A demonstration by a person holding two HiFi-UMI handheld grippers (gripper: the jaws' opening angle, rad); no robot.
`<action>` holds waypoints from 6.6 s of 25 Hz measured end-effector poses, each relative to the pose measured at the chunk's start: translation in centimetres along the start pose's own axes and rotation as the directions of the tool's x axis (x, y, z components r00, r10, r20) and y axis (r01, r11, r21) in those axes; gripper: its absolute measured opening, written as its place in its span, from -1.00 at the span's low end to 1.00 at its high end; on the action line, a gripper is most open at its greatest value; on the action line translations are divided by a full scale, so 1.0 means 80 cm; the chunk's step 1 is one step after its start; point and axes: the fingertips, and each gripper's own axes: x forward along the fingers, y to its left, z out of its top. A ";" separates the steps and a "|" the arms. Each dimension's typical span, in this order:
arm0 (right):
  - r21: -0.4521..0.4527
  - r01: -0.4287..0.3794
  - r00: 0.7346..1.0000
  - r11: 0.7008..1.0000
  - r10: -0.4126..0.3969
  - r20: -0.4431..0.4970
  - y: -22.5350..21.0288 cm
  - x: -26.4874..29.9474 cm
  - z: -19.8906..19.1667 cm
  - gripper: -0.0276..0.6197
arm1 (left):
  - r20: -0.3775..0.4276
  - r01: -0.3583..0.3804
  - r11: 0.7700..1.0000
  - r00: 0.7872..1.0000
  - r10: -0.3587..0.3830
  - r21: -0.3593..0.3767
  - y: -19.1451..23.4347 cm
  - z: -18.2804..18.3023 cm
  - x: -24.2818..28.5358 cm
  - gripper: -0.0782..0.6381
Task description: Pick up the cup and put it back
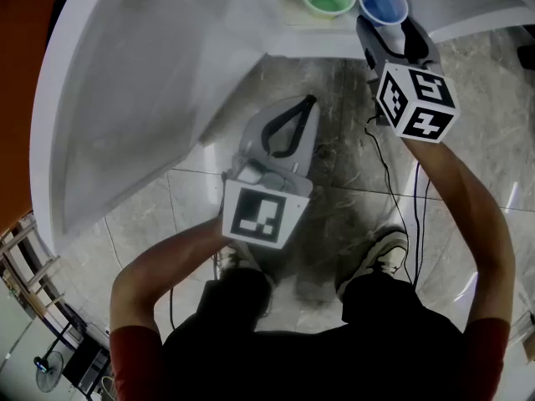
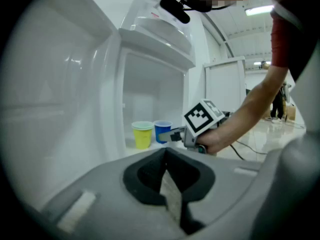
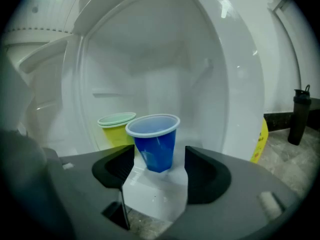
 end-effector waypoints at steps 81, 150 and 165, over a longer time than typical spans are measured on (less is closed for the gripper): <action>-0.149 -0.359 0.921 0.921 0.324 -0.214 0.110 -0.158 -0.104 -0.21 | 0.005 0.046 0.995 0.999 -0.046 0.094 -0.026 0.007 -0.023 -0.79; -0.059 -0.082 0.996 0.995 0.080 -0.026 -0.001 -0.022 -0.001 -0.21 | -0.393 0.086 0.983 0.908 -0.146 -0.164 -0.017 -0.119 0.003 -0.79; -0.085 -0.042 0.999 0.996 0.042 0.000 -0.005 0.008 -0.002 -0.21 | -0.384 0.048 0.983 0.916 -0.115 -0.178 -0.001 -0.121 0.004 -0.79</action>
